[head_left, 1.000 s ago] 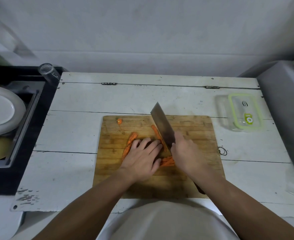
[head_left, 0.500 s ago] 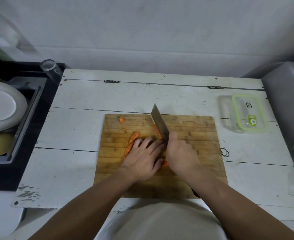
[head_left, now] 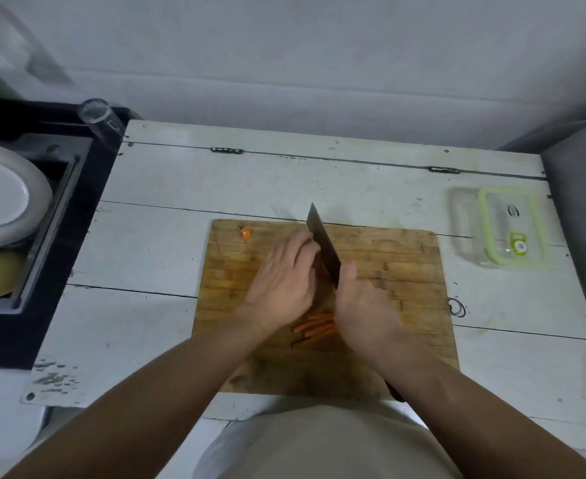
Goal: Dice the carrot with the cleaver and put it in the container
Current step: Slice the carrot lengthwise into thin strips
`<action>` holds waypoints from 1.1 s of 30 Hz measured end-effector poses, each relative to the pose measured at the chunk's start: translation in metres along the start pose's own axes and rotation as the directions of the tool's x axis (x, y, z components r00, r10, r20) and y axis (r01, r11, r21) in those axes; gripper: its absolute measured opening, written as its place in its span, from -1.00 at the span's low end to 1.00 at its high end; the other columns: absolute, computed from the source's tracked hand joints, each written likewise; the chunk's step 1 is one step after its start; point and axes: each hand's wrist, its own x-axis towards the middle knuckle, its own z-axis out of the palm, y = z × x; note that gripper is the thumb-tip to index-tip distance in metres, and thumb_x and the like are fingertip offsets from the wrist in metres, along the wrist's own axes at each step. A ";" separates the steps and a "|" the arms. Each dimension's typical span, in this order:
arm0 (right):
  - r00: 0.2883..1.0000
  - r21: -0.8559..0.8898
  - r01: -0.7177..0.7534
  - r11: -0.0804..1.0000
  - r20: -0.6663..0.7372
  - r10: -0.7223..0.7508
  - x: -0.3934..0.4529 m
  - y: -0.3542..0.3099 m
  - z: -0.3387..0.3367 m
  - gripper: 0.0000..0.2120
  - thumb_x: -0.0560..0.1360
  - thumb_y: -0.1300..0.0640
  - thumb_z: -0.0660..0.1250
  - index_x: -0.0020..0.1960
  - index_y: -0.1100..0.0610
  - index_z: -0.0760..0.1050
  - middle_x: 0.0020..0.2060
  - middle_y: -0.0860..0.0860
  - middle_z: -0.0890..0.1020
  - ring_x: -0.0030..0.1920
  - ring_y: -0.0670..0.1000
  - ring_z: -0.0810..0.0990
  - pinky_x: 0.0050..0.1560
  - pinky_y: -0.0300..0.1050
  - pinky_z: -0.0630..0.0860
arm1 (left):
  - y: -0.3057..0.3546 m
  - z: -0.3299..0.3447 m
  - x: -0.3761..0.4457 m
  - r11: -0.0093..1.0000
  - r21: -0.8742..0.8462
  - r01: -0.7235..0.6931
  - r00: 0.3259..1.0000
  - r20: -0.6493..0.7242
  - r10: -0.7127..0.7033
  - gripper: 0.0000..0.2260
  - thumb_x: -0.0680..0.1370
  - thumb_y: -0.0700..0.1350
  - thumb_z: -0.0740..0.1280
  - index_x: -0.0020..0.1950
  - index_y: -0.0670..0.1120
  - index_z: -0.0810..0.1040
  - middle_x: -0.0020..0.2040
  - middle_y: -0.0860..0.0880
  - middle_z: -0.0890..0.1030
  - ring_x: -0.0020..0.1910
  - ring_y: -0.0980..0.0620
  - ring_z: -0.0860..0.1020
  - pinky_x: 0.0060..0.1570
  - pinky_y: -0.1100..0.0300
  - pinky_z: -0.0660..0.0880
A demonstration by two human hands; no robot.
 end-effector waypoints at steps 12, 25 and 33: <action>0.998 0.034 -0.047 0.998 0.052 0.045 0.002 0.002 0.002 -0.68 0.65 0.24 0.07 0.37 0.05 0.16 -0.13 0.07 0.62 -0.15 0.12 0.64 -0.09 0.11 0.65 | -0.050 -0.036 0.103 0.651 0.297 -0.699 0.715 0.303 0.630 -0.86 0.55 -0.32 0.32 -0.01 -0.09 0.53 -0.11 -0.06 0.59 -0.05 -0.15 0.55 0.17 0.02 0.47; 0.998 0.020 -0.031 0.999 0.052 0.030 0.002 -0.003 -0.002 -0.53 0.59 0.28 0.26 0.40 0.02 0.17 -0.13 0.04 0.60 -0.13 0.07 0.64 -0.10 0.04 0.67 | -0.022 -0.031 0.040 0.959 0.259 -0.115 0.993 0.038 0.109 -0.28 0.45 -0.43 0.14 0.61 -0.08 0.22 0.62 -0.12 0.24 0.63 -0.10 0.14 0.62 -0.05 0.05; 1.000 0.009 -0.005 1.000 -0.017 0.005 0.007 -0.013 0.001 -0.70 0.60 0.27 0.15 0.29 0.08 0.21 -0.15 0.10 0.62 -0.12 0.18 0.66 -0.11 0.14 0.65 | 0.018 0.009 -0.040 0.998 -0.049 0.031 0.979 0.201 -0.021 -0.44 0.56 -0.02 0.11 0.57 -0.11 0.33 0.52 -0.09 0.37 0.53 -0.06 0.27 0.60 -0.01 0.10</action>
